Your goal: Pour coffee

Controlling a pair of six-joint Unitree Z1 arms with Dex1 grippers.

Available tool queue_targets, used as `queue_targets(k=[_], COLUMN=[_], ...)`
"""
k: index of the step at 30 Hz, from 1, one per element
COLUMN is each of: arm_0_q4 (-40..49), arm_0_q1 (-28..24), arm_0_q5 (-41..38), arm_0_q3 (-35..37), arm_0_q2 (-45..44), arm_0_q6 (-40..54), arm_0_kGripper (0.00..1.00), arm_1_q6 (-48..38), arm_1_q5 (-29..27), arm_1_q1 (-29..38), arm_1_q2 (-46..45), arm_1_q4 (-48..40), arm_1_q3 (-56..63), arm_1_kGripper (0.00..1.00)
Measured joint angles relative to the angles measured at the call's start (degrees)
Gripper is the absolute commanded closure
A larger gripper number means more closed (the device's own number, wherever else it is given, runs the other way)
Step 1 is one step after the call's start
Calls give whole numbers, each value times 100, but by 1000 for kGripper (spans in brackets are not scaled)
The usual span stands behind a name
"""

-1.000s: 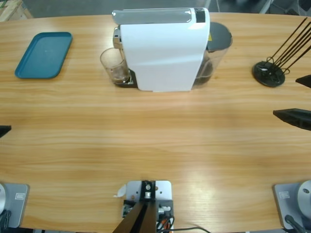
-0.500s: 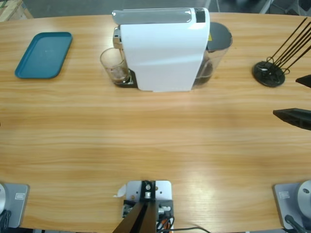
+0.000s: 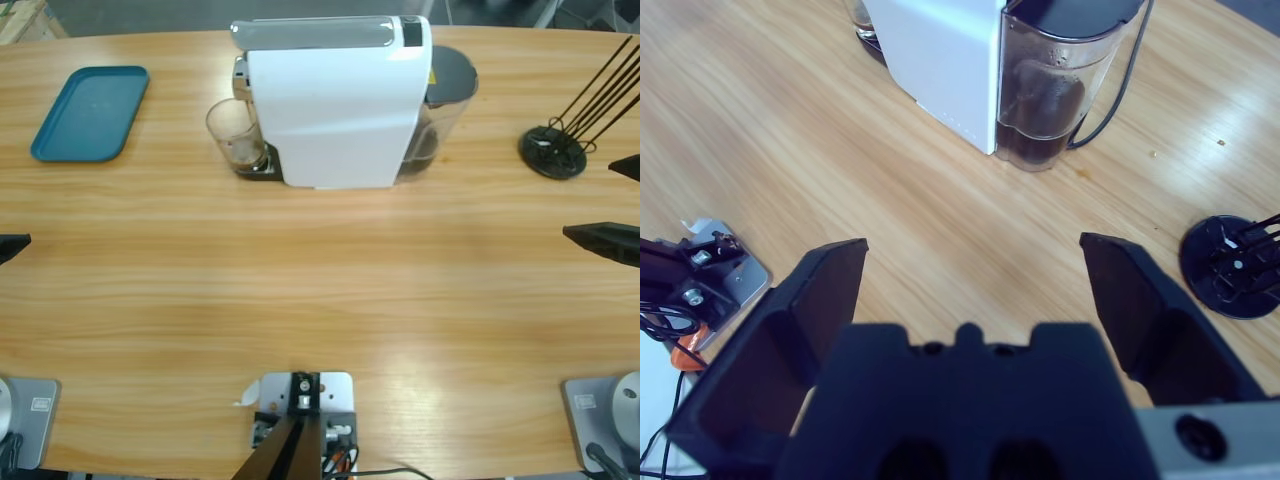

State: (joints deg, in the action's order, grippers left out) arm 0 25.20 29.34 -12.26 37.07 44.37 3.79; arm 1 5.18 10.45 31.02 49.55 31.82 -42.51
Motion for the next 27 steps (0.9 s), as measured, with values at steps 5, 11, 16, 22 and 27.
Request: queue_targets(k=[5, 11, 16, 22, 27], arm_0_q4=[-121, -293, -396, -488, -846], arm_0_q1=[-38, -39, -39, -44, -44], arm_0_q5=[149, 307, 307, 307, 307], arm_0_q3=[-146, -154, -2, 82, -33], arm_0_q2=[-95, -186, -169, 4, 391], arm_0_q6=[153, 316, 355, 362, 515], arm_0_kGripper=[4, 9, 9, 9, 7], arm_1_q6=[0, 0, 0, 0, 0], arm_1_q5=[0, 0, 0, -7, -10], arm_1_q1=[0, 0, 0, 0, 0], arm_1_q2=[2, 29, 29, 29, 29], arm_1_q4=[0, 0, 0, 0, 0], arm_1_q3=[0, 0, 0, 0, 0], arm_1_kGripper=[36, 36, 36, 64, 59])
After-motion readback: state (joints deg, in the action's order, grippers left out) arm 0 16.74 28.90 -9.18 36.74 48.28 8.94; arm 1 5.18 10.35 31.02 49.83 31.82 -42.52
